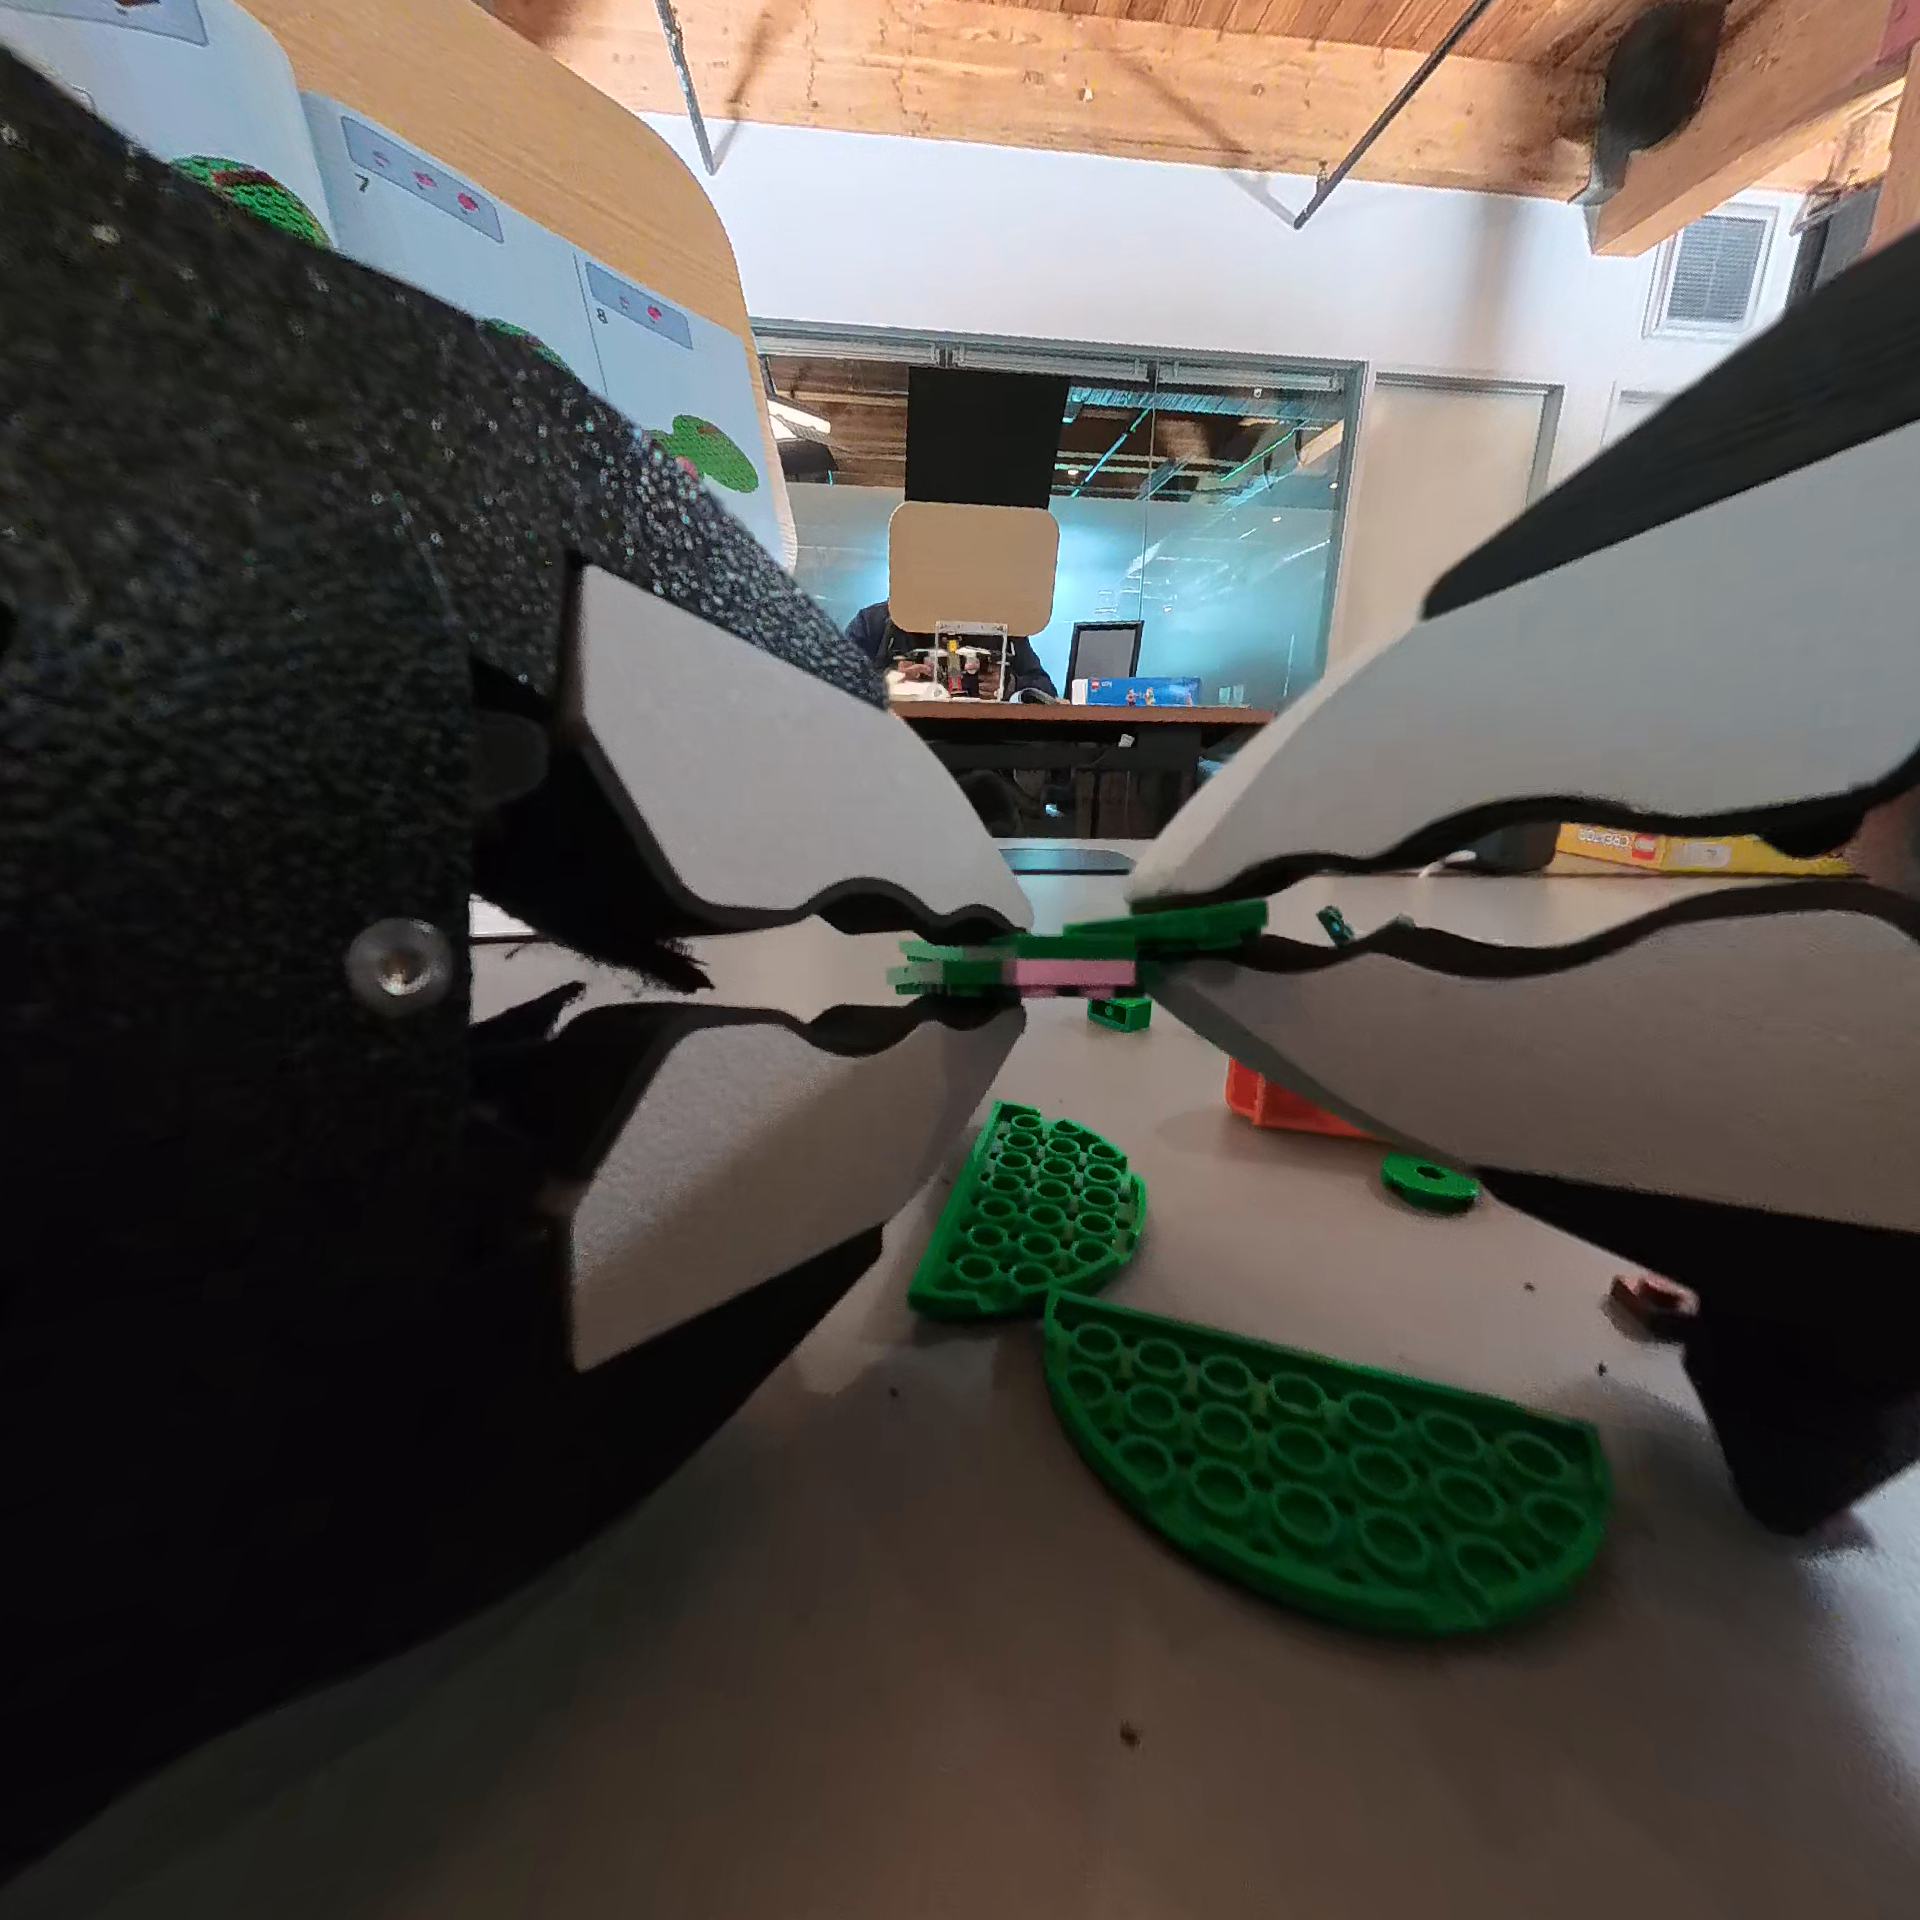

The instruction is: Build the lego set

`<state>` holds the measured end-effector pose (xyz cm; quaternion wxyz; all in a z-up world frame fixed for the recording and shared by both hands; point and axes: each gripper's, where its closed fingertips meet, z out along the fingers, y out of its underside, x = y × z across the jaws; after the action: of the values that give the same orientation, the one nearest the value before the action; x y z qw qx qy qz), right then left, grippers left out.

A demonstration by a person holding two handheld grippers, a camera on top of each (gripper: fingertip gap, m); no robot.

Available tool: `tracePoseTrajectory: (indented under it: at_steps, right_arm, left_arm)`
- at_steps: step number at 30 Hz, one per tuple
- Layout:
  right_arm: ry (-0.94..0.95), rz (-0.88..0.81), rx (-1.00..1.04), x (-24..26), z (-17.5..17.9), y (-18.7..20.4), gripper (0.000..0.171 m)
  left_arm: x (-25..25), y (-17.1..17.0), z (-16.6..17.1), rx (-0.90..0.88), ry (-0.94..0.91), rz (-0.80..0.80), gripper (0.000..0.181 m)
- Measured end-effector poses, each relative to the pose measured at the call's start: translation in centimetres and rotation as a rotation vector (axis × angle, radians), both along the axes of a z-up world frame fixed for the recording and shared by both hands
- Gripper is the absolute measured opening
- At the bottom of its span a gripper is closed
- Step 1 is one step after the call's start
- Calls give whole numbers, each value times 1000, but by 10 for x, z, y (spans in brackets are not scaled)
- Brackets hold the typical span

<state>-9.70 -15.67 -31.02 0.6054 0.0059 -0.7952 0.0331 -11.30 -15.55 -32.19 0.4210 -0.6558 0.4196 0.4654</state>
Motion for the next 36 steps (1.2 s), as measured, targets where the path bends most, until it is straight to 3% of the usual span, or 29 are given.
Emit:
tracePoseTrajectory:
  at_steps: [15, 36]
  right_arm:
    - [-41, -17, 14, 1, -5, 1, 6]
    - [-94, -47, 59, 1, -15, 0, 8]
  left_arm:
    - [8, -1, 0, -25, -83, -10, 8]
    - [13, -3, -6, -103, -47, 6, 8]
